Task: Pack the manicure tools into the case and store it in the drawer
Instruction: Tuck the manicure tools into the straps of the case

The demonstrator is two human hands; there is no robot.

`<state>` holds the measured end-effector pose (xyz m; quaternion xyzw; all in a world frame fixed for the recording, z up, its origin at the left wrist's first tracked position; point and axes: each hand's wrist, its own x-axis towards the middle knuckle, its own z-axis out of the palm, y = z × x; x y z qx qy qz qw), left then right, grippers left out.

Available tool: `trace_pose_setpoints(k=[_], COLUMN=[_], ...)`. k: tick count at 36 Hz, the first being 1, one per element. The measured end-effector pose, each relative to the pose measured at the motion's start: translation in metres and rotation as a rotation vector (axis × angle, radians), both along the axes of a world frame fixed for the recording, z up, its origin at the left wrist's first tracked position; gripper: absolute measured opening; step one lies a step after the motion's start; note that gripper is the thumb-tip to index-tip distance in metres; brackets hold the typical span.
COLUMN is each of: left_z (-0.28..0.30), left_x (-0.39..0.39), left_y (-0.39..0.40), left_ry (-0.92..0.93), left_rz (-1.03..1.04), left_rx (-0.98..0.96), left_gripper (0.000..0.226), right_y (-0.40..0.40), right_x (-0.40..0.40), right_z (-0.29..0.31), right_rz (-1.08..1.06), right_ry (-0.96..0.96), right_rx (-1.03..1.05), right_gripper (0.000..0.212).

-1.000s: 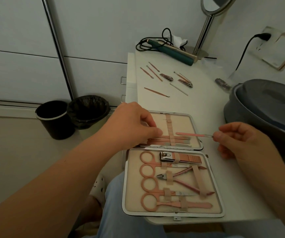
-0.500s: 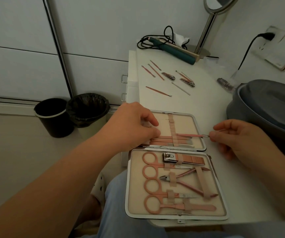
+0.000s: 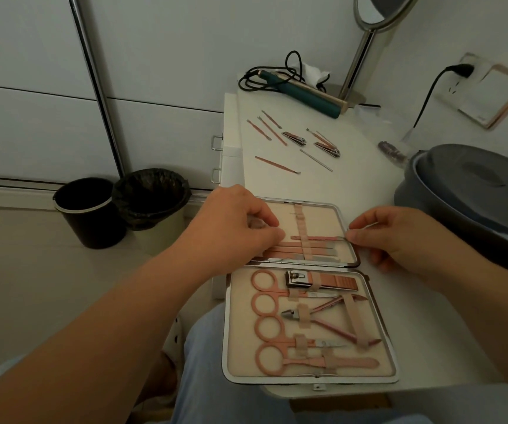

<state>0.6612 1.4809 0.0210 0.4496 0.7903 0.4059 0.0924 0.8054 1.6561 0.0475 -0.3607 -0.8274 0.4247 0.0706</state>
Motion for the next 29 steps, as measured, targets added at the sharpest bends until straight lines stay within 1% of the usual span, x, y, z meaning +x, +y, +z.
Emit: trace_pose_setpoints(k=[2,3,6,7,9,12,14,19,23,26,29], left_z=[-0.001,-0.001,-0.002,-0.002,-0.003,-0.004,-0.005,-0.007,-0.01,-0.009,-0.008], left_x=[0.0,0.0,-0.001,-0.001,-0.001,0.0,0.0,0.0,0.003,0.003,0.0], left_y=[-0.001,-0.001,-0.003,-0.003,-0.003,-0.002,-0.002,-0.002,-0.002,-0.003,-0.007], left_ry=[0.0,0.001,0.008,0.01,0.01,0.013,0.009,-0.024,-0.05,-0.083,-0.073], left_rz=[-0.008,-0.011,-0.009,-0.006,-0.004,0.003,0.006,0.004,0.007,-0.02,-0.09], left_rx=[0.003,-0.001,-0.012,-0.012,-0.007,0.0,0.008,0.016,0.039,0.043,-0.021], left_gripper=[0.01,0.008,0.006,0.006,0.007,0.006,0.006,0.01,0.014,0.015,0.018], right_y=[-0.003,-0.005,-0.015,-0.018,-0.022,-0.022,-0.021,-0.019,-0.019,-0.02,-0.024], right_x=[0.001,0.002,0.004,0.003,0.001,-0.002,-0.004,-0.012,-0.021,-0.028,-0.034], right_z=[-0.001,-0.002,-0.002,-0.001,-0.001,-0.004,-0.005,-0.001,0.002,0.003,0.004], right_rz=[0.027,0.046,0.11,0.136,0.211,0.308,0.335,0.368,0.399,0.427,0.462], right_ry=[0.012,0.021,0.013,0.027,0.026,-0.03,-0.034,-0.06,-0.095,-0.109,-0.112], right_rx=[0.074,0.149,0.471,0.54,0.594,0.653,0.662,0.593,0.52,0.507,0.536], right_gripper=[0.004,0.006,0.017,0.018,0.017,0.011,0.01,0.022,0.018,0.019,0.019])
